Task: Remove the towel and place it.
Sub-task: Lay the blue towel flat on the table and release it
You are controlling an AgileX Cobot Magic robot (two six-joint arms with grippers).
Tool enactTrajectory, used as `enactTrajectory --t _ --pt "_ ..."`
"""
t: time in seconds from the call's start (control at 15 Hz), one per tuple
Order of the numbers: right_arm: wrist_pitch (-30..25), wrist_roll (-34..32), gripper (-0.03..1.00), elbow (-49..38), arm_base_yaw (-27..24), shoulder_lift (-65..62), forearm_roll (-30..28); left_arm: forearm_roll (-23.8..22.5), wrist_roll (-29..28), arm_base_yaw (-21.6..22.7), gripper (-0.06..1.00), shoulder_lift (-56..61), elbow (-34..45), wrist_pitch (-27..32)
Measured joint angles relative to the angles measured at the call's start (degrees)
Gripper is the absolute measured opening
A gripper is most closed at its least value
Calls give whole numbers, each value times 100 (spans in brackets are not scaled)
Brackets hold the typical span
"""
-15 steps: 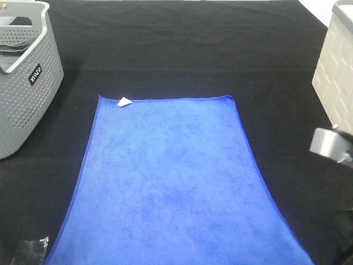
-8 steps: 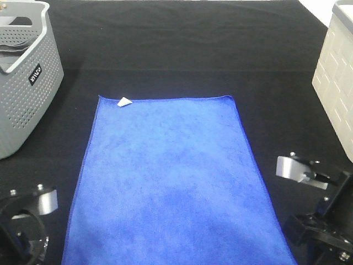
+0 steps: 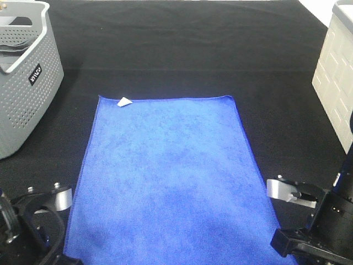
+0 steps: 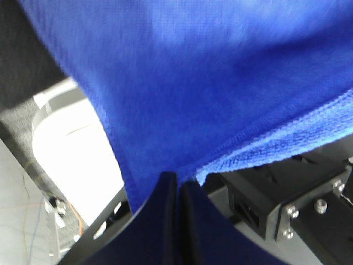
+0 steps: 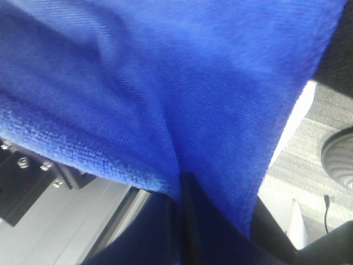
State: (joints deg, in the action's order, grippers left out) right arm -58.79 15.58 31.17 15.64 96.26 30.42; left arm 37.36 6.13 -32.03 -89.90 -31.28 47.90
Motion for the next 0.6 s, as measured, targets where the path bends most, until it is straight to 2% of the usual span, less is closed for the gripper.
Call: enactTrajectory --t 0.27,0.33,0.47,0.53,0.6 --pt "17 143 1 0 -17 97 -6 -17 201 0 0 -539 -223 74" --pt "17 143 4 0 -23 97 -34 -80 218 0 0 -596 -223 86" --pt "17 149 13 -6 -46 97 -264 -258 218 0 6 -619 -223 138" --pt "17 149 16 -6 -46 97 -309 -264 218 0 13 -619 -223 143" --pt "17 149 26 -6 -46 97 -401 -235 218 0 22 -619 -223 178"
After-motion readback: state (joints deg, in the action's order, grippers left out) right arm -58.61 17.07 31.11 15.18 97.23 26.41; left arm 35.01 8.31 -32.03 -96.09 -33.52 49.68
